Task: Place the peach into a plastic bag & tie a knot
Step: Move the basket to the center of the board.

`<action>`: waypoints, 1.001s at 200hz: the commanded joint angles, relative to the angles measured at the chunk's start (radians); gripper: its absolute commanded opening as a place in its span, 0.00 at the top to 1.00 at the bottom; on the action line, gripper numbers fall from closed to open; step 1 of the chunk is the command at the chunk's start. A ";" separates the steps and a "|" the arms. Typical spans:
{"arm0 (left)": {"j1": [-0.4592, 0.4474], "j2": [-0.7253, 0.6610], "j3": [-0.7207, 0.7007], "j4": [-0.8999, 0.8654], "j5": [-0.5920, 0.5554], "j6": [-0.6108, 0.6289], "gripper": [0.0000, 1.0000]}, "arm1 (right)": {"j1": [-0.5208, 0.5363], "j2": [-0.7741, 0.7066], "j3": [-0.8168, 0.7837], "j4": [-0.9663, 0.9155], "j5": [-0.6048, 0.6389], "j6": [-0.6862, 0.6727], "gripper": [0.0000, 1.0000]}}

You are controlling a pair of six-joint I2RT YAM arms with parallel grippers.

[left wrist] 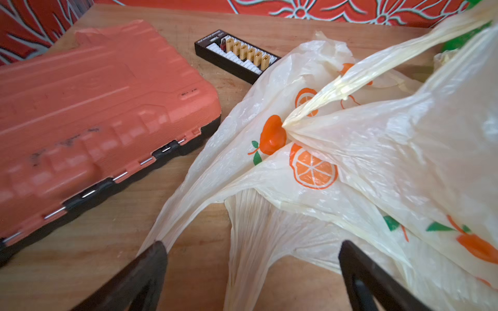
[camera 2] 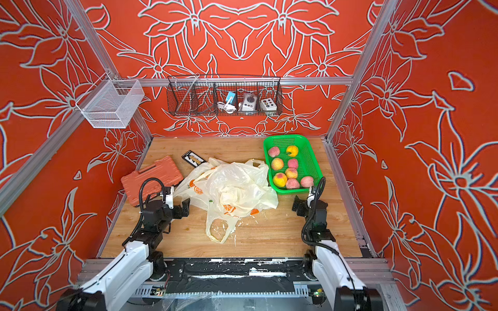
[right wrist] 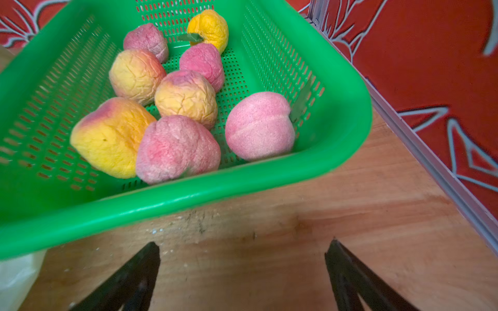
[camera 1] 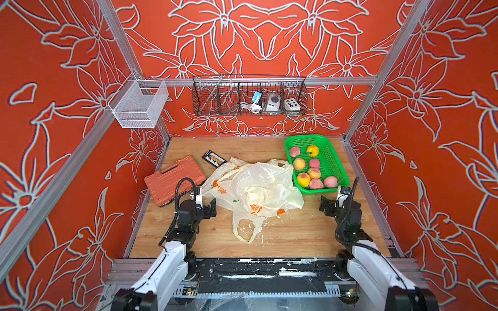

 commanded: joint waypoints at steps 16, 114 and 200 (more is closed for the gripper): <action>0.091 0.546 0.171 0.457 0.045 0.026 0.00 | 0.039 0.547 0.185 0.498 0.124 -0.173 0.03; 0.109 0.548 0.174 0.460 0.070 0.021 0.00 | 0.041 0.538 0.178 0.515 0.126 -0.172 0.03; -0.097 0.283 0.461 -0.237 -0.188 -0.145 0.00 | 0.131 0.051 0.534 -0.749 0.147 0.259 0.03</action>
